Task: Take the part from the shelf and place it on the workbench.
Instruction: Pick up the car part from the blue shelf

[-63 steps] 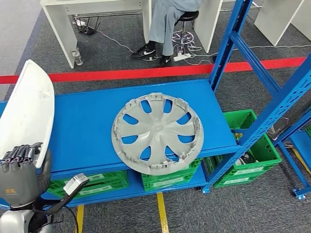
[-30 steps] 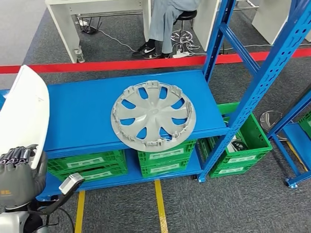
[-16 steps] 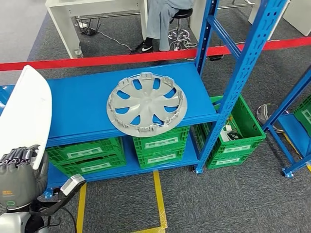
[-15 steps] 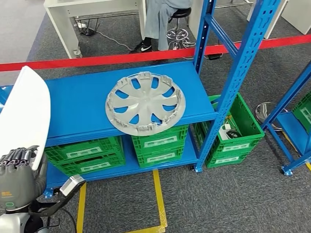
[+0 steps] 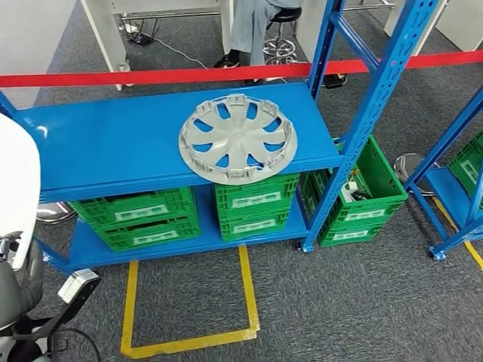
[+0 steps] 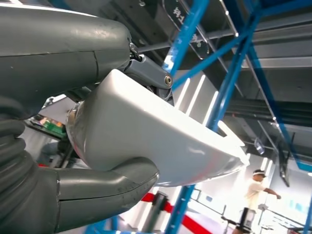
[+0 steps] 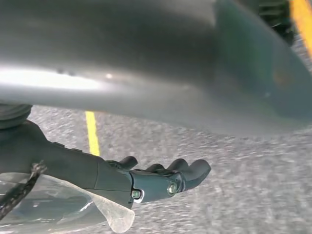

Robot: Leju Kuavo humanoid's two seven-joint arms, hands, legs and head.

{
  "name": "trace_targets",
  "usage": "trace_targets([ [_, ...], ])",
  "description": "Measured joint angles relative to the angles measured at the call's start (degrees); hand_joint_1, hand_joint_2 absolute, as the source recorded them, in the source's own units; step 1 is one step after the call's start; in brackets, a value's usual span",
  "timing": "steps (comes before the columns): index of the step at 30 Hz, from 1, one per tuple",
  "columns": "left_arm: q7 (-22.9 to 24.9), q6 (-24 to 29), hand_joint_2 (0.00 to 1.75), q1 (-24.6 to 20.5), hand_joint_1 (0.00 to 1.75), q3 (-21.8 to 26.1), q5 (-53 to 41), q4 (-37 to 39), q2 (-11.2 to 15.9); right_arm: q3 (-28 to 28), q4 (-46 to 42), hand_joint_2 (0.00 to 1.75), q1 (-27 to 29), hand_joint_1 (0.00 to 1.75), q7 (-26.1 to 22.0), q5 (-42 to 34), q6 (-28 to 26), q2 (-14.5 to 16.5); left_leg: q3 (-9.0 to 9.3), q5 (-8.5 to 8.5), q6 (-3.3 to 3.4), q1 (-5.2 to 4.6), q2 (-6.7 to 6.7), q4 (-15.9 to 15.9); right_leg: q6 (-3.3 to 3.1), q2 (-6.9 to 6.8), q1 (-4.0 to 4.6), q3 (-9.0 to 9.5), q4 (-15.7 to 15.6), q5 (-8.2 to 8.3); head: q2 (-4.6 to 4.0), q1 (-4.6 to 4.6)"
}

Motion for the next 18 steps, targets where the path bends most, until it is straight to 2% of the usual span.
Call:
trace_targets([
  [1,-0.4,-0.1,1.75,0.1,1.47,0.5,0.3,0.0,-0.2,0.1,0.0,0.00,0.0,0.00,0.0,-0.1,0.0,0.0,-0.87,0.66,0.22,-0.09,0.02,0.1,0.23,0.02,0.00,-1.04,3.6,-3.07,0.00,0.08],
  [2,-0.8,-0.1,1.75,0.2,1.47,1.0,0.6,0.0,-0.4,0.1,0.0,0.00,0.0,0.00,0.0,-0.2,0.0,0.1,-1.79,1.34,0.33,-0.19,0.05,0.2,0.40,0.03,-0.01,-1.89,7.6,-5.30,0.00,0.09],
  [3,-1.1,-0.2,1.75,0.3,1.47,1.5,0.9,0.0,-0.5,0.2,0.0,0.00,-0.1,0.00,0.1,-0.3,0.0,0.1,-2.72,1.99,0.37,-0.30,0.07,0.3,0.49,0.03,-0.01,-2.19,10.7,-6.05,0.00,0.09],
  [4,-1.4,-0.3,1.75,0.3,1.47,1.9,1.3,0.0,-0.7,0.3,0.0,0.00,-0.1,0.00,0.1,-0.3,0.0,0.1,-3.70,2.61,0.36,-0.42,0.08,0.5,0.49,0.03,-0.01,-1.79,12.5,-5.48,0.00,0.08],
  [5,-1.7,-0.4,1.75,0.3,1.47,2.2,1.6,0.0,-0.9,0.4,0.0,0.00,-0.1,0.00,0.1,-0.4,0.0,0.1,-4.62,3.17,0.33,-0.54,0.09,0.7,0.36,0.02,0.00,-0.38,12.0,-3.80,0.00,0.09],
  [6,-1.9,-0.4,1.75,0.3,1.47,2.4,1.9,0.0,-1.1,0.6,0.0,0.00,-0.1,0.00,0.2,-0.5,0.0,0.1,-5.44,3.65,0.26,-0.65,0.08,0.9,0.12,0.03,0.03,2.03,9.5,-1.96,0.00,0.09],
  [7,-2.0,-0.4,1.75,0.4,1.47,2.6,2.0,0.0,-1.2,0.7,0.0,0.00,-0.2,0.00,0.2,-0.6,0.0,0.1,-6.08,4.09,0.16,-0.74,0.07,1.2,-0.23,0.03,0.11,5.27,5.4,-0.94,0.00,0.08],
  [8,-2.1,-0.4,1.75,0.4,1.47,2.8,2.1,0.0,-1.3,0.9,0.0,0.00,-0.3,0.00,0.2,-0.6,0.0,0.1,-6.58,4.48,-0.02,-0.87,0.05,1.5,-0.60,0.03,0.21,8.94,0.4,-0.96,0.00,0.06],
  [9,-2.1,-0.4,1.75,0.3,1.47,3.0,2.2,0.0,-1.4,1.0,0.0,0.00,-0.4,0.00,0.2,-0.6,0.0,0.1,-6.90,4.92,-0.24,-0.95,0.06,1.7,-0.92,0.05,0.32,11.79,-3.8,-1.62,0.00,0.02],
  [10,-2.2,-0.5,1.75,0.3,1.47,3.2,2.2,0.0,-1.5,1.1,0.0,0.00,-0.5,0.00,0.2,-0.6,0.0,0.2,-7.10,5.38,-0.50,-0.96,0.09,1.9,-1.18,0.08,0.45,13.54,-6.7,-2.39,0.00,0.01],
  [11,-2.2,-0.5,1.75,0.3,1.47,3.3,2.3,-0.1,-1.6,1.1,0.0,0.00,-0.5,0.00,0.2,-0.6,0.0,0.2,-7.27,5.86,-0.80,-0.95,0.12,1.9,-1.41,0.10,0.57,14.17,-8.2,-2.72,0.00,-0.01],
  [12,-2.2,-0.6,1.75,0.4,1.47,3.4,2.3,-0.1,-1.6,1.1,0.0,0.00,-0.5,0.00,0.2,-0.7,-0.1,0.3,-7.47,6.19,-1.09,-0.83,0.13,1.9,-1.73,0.05,0.50,13.71,-8.5,-2.40,0.00,0.02],
  [13,-2.2,-0.8,1.75,0.4,1.47,3.4,2.4,-0.1,-1.6,1.1,0.0,0.00,-0.4,0.00,0.2,-0.7,-0.1,0.3,-7.78,5.80,-1.40,-0.73,0.04,2.2,-2.14,-0.08,0.45,13.13,-8.5,-1.86,0.00,0.07],
  [14,-2.2,-0.9,1.75,0.5,1.47,3.5,2.5,-0.1,-1.7,1.2,0.0,0.00,-0.4,0.00,0.3,-0.8,-0.2,0.4,-8.29,4.17,-1.74,-0.63,-0.08,3.3,-2.60,-0.23,0.35,12.45,-8.5,-1.20,0.00,0.01],
  [15,-2.2,-1.1,1.75,0.6,1.47,3.6,2.6,-0.1,-1.7,1.2,0.0,0.00,-0.4,0.00,0.3,-0.8,-0.3,0.5,-9.00,1.44,-2.09,-0.50,-0.20,5.5,-2.98,-0.38,0.23,11.58,-8.6,-0.46,0.00,-0.07],
  [17,-2.2,-1.4,1.75,0.7,1.47,3.8,2.7,-0.1,-1.9,1.3,0.0,0.00,-0.4,0.00,0.4,-0.9,-0.5,0.5,-10.45,-4.74,-2.69,-0.22,-0.30,12.7,-3.31,-0.55,0.32,9.94,-8.3,0.91,0.00,-0.26],
  [18,-2.2,-1.5,1.75,0.7,1.47,3.8,2.7,-0.1,-1.9,1.4,0.0,0.00,-0.4,0.00,0.4,-1.0,-0.5,0.5,-10.82,-6.25,-2.92,-0.08,-0.31,16.2,-3.28,-0.60,0.34,9.10,-8.1,1.59,0.00,-0.28],
])
